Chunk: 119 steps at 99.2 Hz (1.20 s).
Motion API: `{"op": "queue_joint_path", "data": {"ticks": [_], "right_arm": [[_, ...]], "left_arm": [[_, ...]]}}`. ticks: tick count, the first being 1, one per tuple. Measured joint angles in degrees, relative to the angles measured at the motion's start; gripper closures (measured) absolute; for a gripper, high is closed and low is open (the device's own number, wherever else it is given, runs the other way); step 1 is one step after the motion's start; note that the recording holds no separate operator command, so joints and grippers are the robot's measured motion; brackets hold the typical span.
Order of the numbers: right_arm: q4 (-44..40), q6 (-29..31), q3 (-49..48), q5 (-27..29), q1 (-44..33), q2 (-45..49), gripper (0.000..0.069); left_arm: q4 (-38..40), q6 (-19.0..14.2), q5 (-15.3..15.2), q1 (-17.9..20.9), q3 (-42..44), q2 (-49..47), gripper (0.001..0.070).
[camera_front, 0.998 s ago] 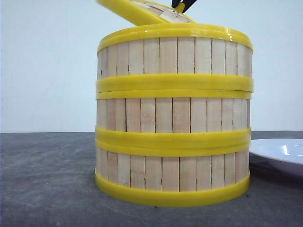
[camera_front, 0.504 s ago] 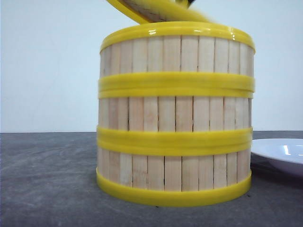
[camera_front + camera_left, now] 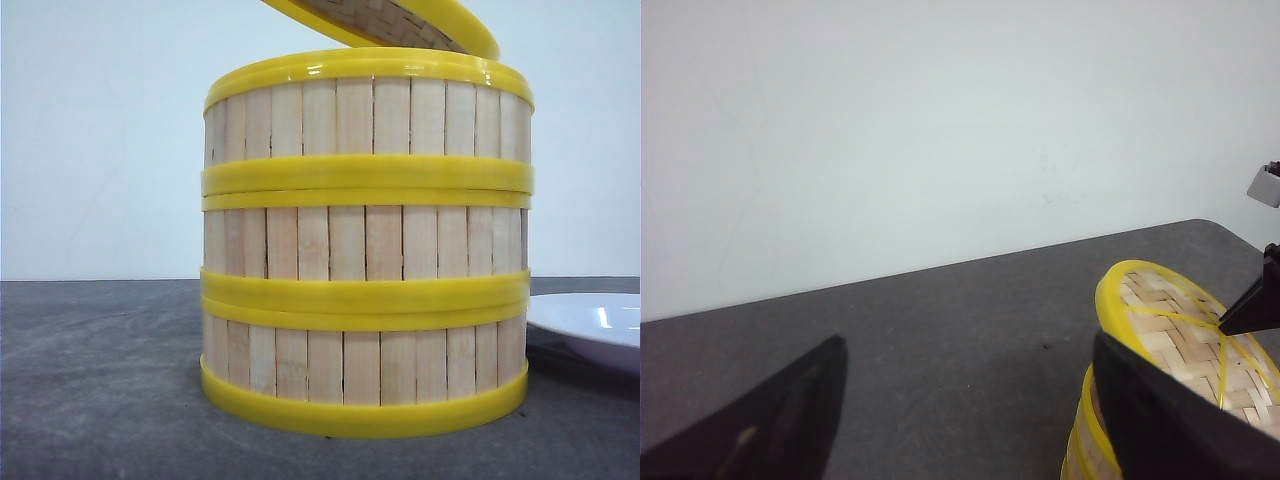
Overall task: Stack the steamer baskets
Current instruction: 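Carry the tilted lid over the top of the basket stack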
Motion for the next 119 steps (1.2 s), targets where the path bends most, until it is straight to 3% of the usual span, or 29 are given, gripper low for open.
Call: {"op": "queue_joint_path", "data": {"ticks": [29,51,73,119], "right_arm": [[-0.02,-0.07,-5.44,1.4,-1.97,-6.21,0.0643],[-0.02,-0.63,-6.21,0.42,-1.4,-5.57,0.0643],[-0.02,-1.16,-14.32,0.09,0.5,-4.96,0.0643],[-0.04,-1.36,-14.29,-1.46,0.17,-4.07,0.0643]], "left_arm": [[0.13,0.04,-0.02,0.0,0.0,0.0,0.0249],[0.26,0.39,-0.02,0.0,0.0,0.0,0.0249],[0.2,0.39,0.0,0.0,0.0,0.0,0.0249],[0.24,0.42,-0.02,0.0,0.0,0.0,0.0249]]}}
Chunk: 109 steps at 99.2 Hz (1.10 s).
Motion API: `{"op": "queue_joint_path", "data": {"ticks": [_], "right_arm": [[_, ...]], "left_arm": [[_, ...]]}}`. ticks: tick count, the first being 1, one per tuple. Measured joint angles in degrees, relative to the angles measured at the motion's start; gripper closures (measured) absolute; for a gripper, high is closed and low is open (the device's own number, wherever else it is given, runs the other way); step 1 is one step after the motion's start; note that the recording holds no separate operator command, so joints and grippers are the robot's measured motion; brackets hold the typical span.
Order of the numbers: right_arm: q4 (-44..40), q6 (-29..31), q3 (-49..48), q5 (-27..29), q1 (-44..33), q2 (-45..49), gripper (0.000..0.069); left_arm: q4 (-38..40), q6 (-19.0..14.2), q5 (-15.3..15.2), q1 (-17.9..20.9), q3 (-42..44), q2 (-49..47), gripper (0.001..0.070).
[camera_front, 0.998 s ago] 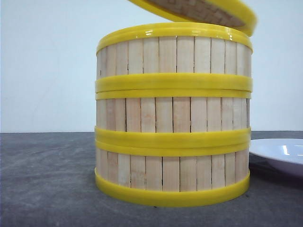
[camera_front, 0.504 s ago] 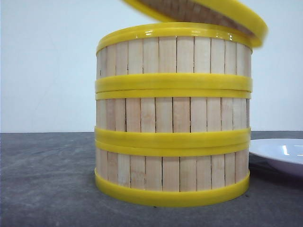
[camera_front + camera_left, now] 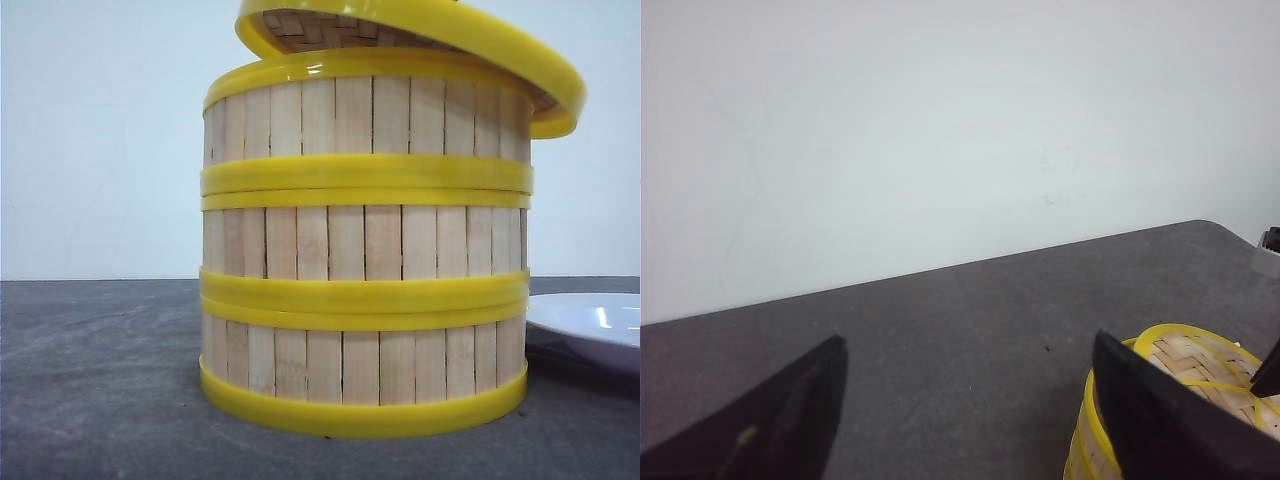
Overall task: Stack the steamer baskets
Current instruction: 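Carry the tilted lid over the top of the basket stack, then lower the lid flat onto the top basket rim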
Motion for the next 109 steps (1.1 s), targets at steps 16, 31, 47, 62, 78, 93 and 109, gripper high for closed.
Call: {"op": "queue_joint_path", "data": {"ticks": [16,31,47,62,78,93,109], "right_arm": [[0.0,-0.15,0.24,-0.77,-0.02,2.25,0.0643],[0.0,-0.66,0.87,-0.87,-0.02,2.95,0.0643],[0.0,-1.31,1.4,0.07,0.02,3.19,0.0643],[0.0,-1.68,3.93,0.63,0.04,4.35,0.0643],[0.0,-1.68,6.82,-1.22,-0.02,4.68,0.0643],[0.0,-1.68,6.88,-2.84,-0.02,6.1,0.0643],[0.02,-1.77,7.52,-2.6,0.76,8.44,0.0643]], "left_arm": [[0.0,0.0,0.0,0.0,0.0,0.0,0.0249],[-0.04,0.0,0.02,0.0,0.0,0.0,0.0249],[-0.24,0.0,0.0,0.0,0.0,0.0,0.0249],[-0.24,0.0,0.02,0.0,0.0,0.0,0.0249],[-0.24,0.0,0.0,0.0,0.0,0.0,0.0249],[-0.09,0.0,0.02,0.0,0.0,0.0,0.0249],[-0.31,0.0,0.02,0.0,0.0,0.0,0.0249]]}}
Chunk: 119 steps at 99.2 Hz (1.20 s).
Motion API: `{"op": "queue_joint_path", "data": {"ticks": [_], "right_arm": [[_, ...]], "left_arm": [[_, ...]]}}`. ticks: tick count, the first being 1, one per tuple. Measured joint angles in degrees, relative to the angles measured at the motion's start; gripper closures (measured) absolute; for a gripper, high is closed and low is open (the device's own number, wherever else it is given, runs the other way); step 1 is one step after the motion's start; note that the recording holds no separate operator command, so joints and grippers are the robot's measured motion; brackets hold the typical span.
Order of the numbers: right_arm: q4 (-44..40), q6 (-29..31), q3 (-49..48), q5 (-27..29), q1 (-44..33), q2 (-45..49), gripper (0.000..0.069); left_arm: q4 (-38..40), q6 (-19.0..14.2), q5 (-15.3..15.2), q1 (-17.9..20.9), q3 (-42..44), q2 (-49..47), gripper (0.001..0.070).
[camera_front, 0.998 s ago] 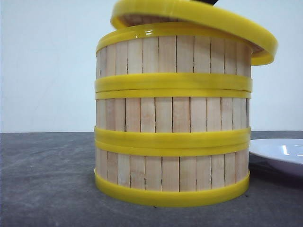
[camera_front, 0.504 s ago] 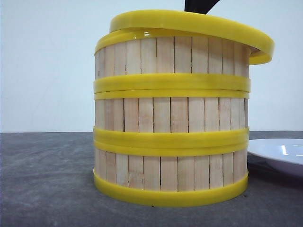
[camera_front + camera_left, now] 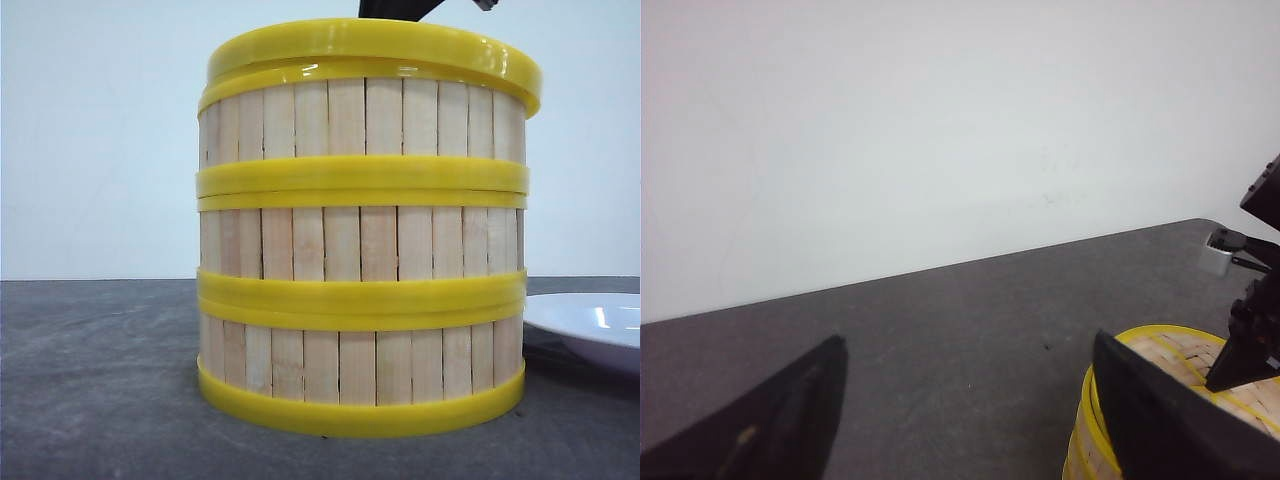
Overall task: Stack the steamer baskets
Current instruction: 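Lower the lid flat onto the top basket rim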
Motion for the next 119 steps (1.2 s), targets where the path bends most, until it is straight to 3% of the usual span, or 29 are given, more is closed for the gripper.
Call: {"op": "queue_joint_path", "data": {"ticks": [119], "right_arm": [[-0.02,-5.25,0.68,1.86,0.22,0.74,0.0643]], "left_arm": [[0.11,0.0,-0.02,0.0,0.0,0.0,0.0249]]}}
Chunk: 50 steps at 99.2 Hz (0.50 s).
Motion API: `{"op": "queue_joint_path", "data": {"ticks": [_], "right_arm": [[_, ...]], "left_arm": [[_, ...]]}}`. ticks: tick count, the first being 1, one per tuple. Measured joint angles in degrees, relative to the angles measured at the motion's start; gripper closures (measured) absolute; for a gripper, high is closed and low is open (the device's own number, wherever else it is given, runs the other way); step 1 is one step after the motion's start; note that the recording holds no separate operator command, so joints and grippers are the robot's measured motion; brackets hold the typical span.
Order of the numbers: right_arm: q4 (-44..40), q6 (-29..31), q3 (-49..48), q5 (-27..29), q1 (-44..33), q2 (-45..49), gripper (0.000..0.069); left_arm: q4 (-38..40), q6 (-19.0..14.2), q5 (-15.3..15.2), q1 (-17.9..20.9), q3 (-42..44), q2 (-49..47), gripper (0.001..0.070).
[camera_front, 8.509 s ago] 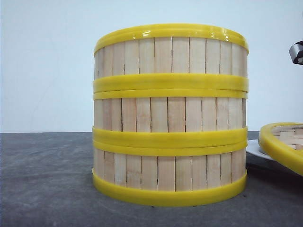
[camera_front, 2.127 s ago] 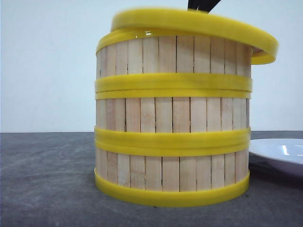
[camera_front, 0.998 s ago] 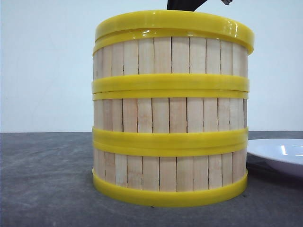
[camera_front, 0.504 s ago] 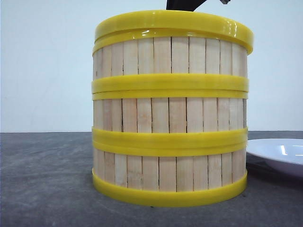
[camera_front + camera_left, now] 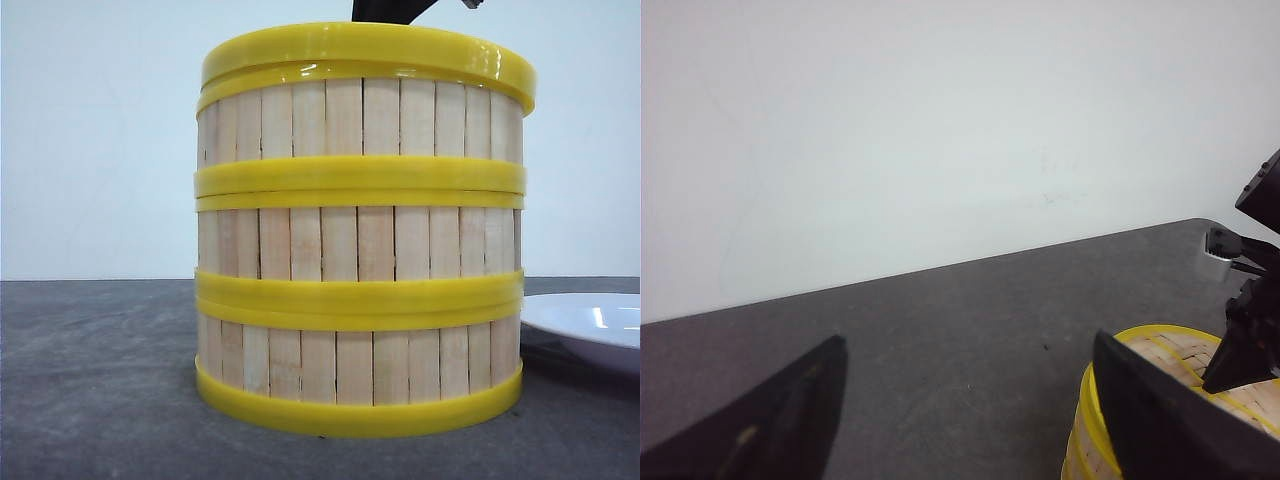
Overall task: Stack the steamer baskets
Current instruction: 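Lower the lid flat onto the top basket rim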
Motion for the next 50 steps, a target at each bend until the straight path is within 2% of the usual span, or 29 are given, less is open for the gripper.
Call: {"op": "queue_joint_path", "data": {"ticks": [50], "right_arm": [[0.0,-0.74,1.6,1.99,0.04,0.61,0.0643]], "left_arm": [[-0.07,0.0,0.02,0.0,0.0,0.0,0.0249]]}}
